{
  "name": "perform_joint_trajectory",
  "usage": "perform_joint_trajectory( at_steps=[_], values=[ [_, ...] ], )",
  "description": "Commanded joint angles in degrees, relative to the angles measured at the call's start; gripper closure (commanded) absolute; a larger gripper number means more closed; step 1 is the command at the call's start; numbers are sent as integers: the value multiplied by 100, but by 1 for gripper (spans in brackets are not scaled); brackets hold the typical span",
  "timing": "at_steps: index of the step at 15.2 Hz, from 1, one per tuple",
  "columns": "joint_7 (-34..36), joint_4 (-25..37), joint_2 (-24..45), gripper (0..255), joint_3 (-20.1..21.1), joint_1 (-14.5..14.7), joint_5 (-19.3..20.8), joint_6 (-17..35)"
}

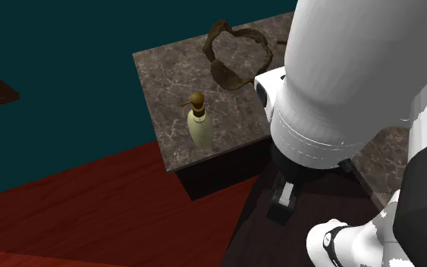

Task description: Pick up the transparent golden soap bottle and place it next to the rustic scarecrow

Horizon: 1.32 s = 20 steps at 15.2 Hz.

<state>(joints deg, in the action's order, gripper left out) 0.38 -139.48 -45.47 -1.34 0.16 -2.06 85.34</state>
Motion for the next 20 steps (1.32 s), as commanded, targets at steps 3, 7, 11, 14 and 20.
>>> perform_joint_trajectory(
  at_steps=[3, 7, 11, 14, 20],
  values=[
    [-128, 53, 323, 0, -100, -47, 114, 340],
    [-366, 248, 1015, 0, -294, -129, 301, 982],
    [-589, 559, 1748, 0, -478, -195, 428, 1557],
    [-752, 866, 2314, 0, -611, -234, 482, 1934],
    [-1088, 1661, 3472, 0, -847, -306, 473, 2533]
  ],
)
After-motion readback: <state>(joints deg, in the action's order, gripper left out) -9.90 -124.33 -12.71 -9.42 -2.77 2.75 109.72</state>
